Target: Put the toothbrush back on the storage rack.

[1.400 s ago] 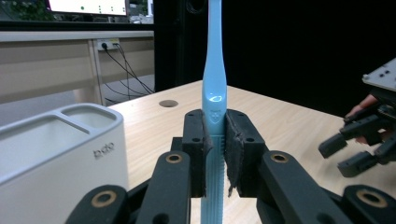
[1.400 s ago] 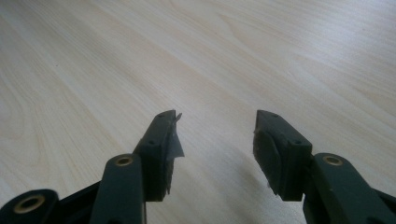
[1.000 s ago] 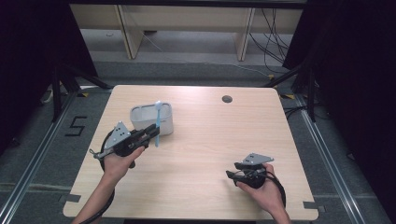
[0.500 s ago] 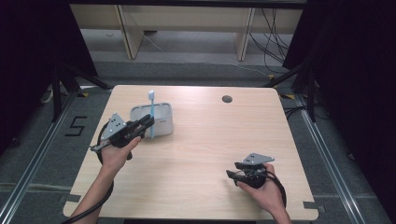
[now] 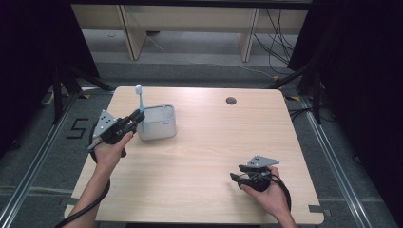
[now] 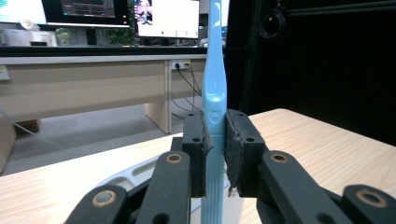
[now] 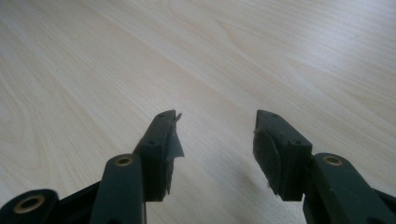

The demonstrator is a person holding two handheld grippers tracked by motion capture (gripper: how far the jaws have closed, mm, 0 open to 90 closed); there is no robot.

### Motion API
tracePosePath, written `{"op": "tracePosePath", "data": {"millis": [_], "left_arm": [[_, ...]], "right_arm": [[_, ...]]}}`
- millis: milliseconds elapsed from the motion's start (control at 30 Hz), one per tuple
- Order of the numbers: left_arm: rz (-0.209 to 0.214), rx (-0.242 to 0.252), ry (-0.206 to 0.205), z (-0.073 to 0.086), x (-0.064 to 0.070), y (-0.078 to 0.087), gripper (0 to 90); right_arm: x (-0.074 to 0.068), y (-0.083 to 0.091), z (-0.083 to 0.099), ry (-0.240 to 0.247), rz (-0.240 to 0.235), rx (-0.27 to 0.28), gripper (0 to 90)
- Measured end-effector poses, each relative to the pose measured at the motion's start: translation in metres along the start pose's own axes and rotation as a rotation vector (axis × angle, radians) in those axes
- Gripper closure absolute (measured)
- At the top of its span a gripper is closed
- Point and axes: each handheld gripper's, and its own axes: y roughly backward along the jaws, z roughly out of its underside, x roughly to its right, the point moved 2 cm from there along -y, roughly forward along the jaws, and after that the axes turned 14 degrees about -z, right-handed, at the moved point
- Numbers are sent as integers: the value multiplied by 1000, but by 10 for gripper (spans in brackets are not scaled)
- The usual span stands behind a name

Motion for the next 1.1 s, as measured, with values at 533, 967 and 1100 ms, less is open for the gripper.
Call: {"op": "tracePosePath", "data": {"millis": [533,967,1100], "left_arm": [[-50,17,10,-5,-16,-3,782],[-59,17,24,-5,-21,-14,782],[-54,22,14,-6,-21,-17,782]], "right_arm": [[0,1,-1,2,12,1,501],[2,0,0,21,19,6,501],[2,0,0,20,19,5,501]]}}
